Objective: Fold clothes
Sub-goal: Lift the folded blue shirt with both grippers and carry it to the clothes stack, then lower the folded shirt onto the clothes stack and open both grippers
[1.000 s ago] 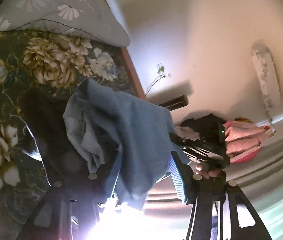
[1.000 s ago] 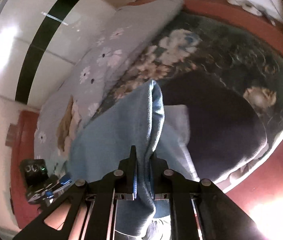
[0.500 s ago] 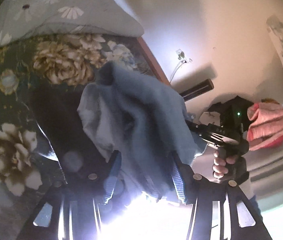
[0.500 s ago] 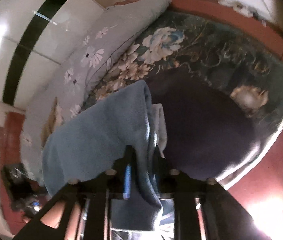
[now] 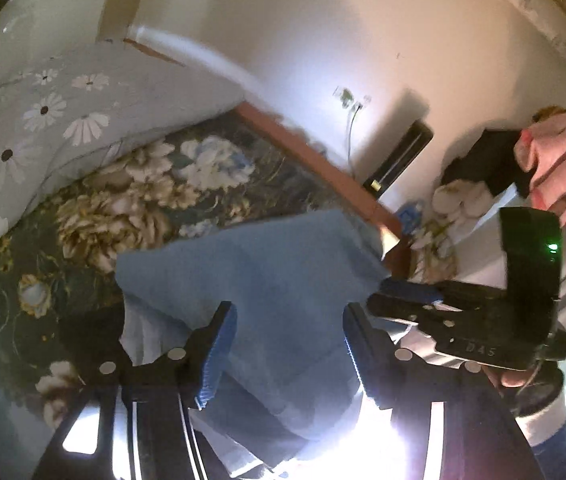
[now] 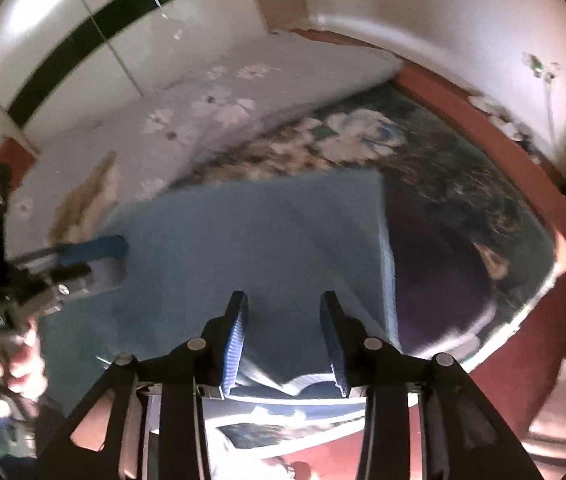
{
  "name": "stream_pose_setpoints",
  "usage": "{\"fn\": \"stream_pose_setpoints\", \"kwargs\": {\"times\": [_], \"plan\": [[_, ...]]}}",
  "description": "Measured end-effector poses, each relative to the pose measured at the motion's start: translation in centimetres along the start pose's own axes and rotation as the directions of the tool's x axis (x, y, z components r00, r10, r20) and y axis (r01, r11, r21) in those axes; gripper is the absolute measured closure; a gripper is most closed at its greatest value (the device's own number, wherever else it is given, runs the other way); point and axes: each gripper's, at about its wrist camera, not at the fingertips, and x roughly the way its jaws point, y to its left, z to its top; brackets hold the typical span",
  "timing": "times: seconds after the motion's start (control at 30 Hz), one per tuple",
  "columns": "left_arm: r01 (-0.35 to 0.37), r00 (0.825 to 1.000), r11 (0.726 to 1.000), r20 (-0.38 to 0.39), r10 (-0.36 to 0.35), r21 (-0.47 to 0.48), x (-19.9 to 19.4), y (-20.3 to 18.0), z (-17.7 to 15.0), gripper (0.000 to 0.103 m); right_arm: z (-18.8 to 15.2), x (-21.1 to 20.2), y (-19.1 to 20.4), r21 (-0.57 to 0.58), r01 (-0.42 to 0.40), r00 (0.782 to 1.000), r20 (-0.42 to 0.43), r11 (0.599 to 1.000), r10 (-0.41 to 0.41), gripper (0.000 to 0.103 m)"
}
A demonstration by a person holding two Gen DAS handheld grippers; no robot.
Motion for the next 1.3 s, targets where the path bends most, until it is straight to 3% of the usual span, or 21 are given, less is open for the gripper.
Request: {"fn": "stream_pose_setpoints", "kwargs": {"times": [0.2,0.37,0.6,0.67,0.97,1.1,1.2,1.3], "plan": [[-0.015,0.997,0.999,-0.076,0.011,-0.046,3.5,1.9,-2.4,0.044,-1.6,2.1,-1.9,0.112,-0.075,0.997,-0.006,0.991,0.076,0.064],[-0.067,0.994,0.998,-0.091,0.065,-0.013,4.0,1.5,-2.7,0.044,-1.4,3.4,-1.8,0.145,-0.068,0.997,-0.021,0.987,0.072,0.063],[-0.056,0.998,0.998,-0.022,0.056,0.001,0.3,0.3,-3.2,0.043,-1.8,0.6,0.9,0.094,0.030,1.000,0.004,0.995,-0.030,0.063],[-0.059,0.998,0.998,-0.008,0.060,0.012,-0.9,0.2,-4.1,0.043,-2.8,-0.4,1.9,0.088,0.046,0.998,0.032,0.995,-0.049,0.059],[-0.076,0.996,0.997,-0.039,0.076,0.014,-2.0,0.9,-8.5,0.023,-7.4,-1.6,5.6,0.115,0.047,0.996,0.071,0.992,-0.056,0.052],[-0.084,0.996,0.996,-0.022,0.085,0.019,-2.2,0.8,-9.9,0.013,-8.9,-1.0,6.7,0.121,0.056,0.996,0.058,0.991,-0.063,0.050],[-0.103,0.995,0.994,0.000,0.103,0.037,-2.6,0.5,-10.7,0.001,-9.8,-0.8,7.3,0.130,0.061,0.996,0.054,0.990,-0.069,0.040],[-0.122,0.992,0.992,0.029,0.121,0.033,-3.0,0.6,-11.4,0.000,-10.4,-0.9,7.7,0.137,0.069,0.994,0.072,0.988,-0.079,0.037]]}}
